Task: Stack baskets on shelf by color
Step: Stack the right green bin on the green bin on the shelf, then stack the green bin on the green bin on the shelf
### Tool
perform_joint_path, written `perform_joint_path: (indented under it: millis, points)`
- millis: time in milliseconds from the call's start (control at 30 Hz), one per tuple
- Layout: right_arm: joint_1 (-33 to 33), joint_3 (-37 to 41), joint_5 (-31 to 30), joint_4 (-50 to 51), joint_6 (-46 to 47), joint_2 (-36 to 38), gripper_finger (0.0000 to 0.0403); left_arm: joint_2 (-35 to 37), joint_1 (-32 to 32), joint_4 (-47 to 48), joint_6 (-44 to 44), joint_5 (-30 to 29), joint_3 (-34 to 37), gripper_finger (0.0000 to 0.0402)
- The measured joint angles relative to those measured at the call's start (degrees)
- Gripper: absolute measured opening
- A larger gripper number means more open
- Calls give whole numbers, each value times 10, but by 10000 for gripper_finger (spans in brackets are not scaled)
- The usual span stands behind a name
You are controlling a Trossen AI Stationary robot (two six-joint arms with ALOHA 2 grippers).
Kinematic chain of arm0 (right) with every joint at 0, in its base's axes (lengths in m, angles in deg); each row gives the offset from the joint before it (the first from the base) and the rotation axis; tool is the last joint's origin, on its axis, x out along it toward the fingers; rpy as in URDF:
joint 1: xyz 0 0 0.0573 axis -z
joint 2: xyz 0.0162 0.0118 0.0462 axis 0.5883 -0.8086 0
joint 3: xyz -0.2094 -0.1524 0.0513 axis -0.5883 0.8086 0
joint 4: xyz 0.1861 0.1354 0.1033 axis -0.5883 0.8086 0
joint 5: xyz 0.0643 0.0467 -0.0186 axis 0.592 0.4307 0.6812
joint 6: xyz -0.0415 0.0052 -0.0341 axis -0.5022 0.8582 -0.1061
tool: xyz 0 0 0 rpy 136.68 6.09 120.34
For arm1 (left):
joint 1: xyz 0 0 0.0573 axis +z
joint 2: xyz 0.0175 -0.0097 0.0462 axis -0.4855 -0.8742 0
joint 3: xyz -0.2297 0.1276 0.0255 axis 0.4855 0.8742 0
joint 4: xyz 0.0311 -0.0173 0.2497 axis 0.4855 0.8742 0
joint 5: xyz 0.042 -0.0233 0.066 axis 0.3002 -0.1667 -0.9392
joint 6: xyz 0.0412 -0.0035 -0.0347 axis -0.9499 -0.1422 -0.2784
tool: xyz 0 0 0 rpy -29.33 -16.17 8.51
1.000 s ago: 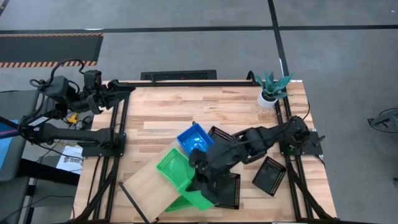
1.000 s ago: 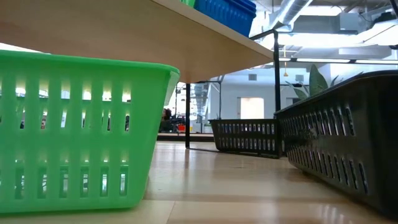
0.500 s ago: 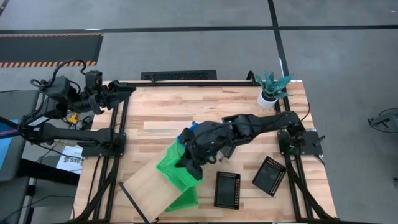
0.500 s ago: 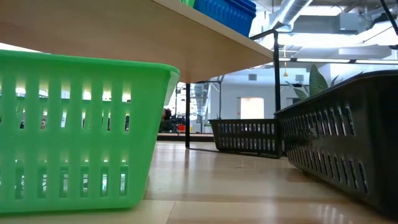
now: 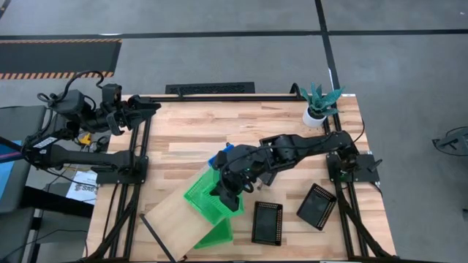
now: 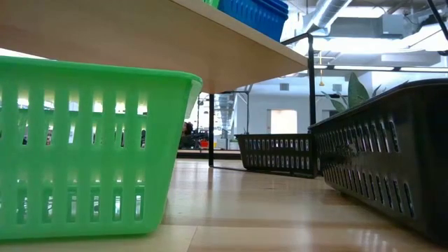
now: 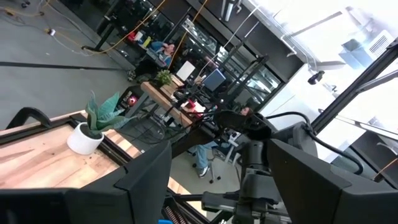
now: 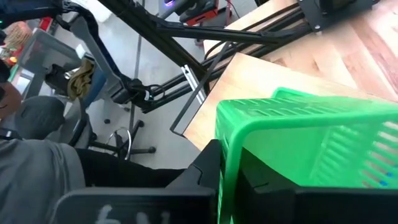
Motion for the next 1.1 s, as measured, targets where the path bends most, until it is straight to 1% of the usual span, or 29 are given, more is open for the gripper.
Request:
perform_joint_path:
  millis: [233,367,700,800,867,933,1000,1100]
  points:
    - [1,0,-1,1,0,0,73,0,0,0,0,0,0,254]
    - [1,4,-13,0,-1,0,92,0,0,0,0,0,0,254]
    - [1,8,-13,-5,-1,0,149,0,0,2,0,0,0,254]
    - [1,8,1,-16,1,2,156,0,0,27,0,0,0,254]
    - [-3,8,12,-9,19,5,157,0,0,54,0,0,0,254]
    - [-13,3,13,40,47,7,153,0,0,82,0,0,0,254]
    - [-31,-3,3,129,64,7,147,0,0,104,0,0,0,254]
    - [-60,3,-50,292,110,7,141,0,0,125,-1,0,0,254]
